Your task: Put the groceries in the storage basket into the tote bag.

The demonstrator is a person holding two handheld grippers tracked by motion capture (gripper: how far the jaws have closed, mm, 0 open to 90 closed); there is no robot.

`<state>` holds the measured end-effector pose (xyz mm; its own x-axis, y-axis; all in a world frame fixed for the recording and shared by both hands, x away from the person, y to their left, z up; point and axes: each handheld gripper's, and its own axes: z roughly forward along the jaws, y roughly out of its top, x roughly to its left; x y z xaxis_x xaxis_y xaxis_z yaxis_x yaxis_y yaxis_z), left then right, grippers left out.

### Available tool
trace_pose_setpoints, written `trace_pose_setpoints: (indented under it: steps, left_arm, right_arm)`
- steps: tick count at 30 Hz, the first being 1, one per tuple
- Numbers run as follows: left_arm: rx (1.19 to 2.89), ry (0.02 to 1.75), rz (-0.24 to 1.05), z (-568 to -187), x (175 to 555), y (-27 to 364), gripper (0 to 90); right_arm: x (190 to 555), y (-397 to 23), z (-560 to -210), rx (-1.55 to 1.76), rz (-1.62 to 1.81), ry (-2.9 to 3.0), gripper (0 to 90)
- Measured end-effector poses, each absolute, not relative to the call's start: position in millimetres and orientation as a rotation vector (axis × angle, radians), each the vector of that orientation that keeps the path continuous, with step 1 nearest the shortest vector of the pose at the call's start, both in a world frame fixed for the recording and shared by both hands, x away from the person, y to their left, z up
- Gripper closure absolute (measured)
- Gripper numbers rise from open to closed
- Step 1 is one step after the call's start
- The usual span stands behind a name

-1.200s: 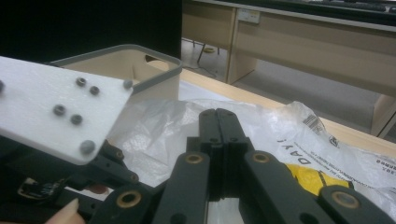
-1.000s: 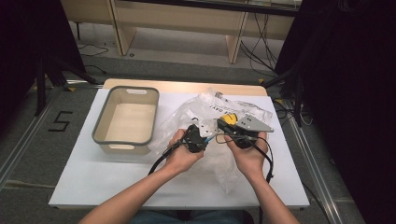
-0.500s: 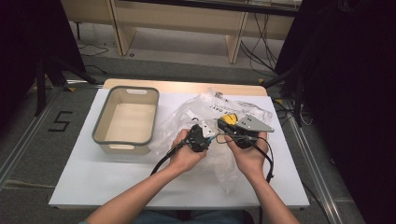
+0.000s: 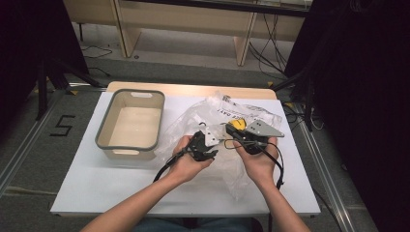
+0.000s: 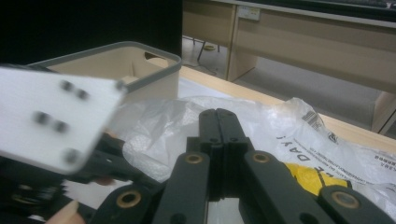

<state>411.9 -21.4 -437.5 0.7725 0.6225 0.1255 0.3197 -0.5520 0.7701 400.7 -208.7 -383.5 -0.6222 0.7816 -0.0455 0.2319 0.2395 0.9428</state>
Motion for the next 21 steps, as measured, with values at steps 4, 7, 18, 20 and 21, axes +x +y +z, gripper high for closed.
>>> trace_pose_setpoints:
  steps: [4, 7, 18, 20, 21]
  left_arm:
    - [2.166, 0.681, 0.485, -429, 400, -10, 59.3]
    - [2.157, 0.674, 0.471, -422, 390, 2, 58.2]
    - [2.114, 0.687, 0.435, -406, 362, 36, 56.2]
    - [2.107, 0.691, 0.437, -405, 359, 41, 55.9]
    - [2.100, 0.696, 0.437, -405, 357, 44, 55.7]
  right_arm:
    - [400, -209, -385, 0.928, 1.376, 2.014, 90.0]
    - [399, -210, -387, 0.930, 1.373, 2.030, 90.0]
    - [392, -219, -407, 0.961, 1.298, 2.197, 90.0]
    - [391, -220, -411, 0.961, 1.288, 2.225, 90.0]
    - [390, -220, -413, 0.962, 1.277, 2.243, 90.0]
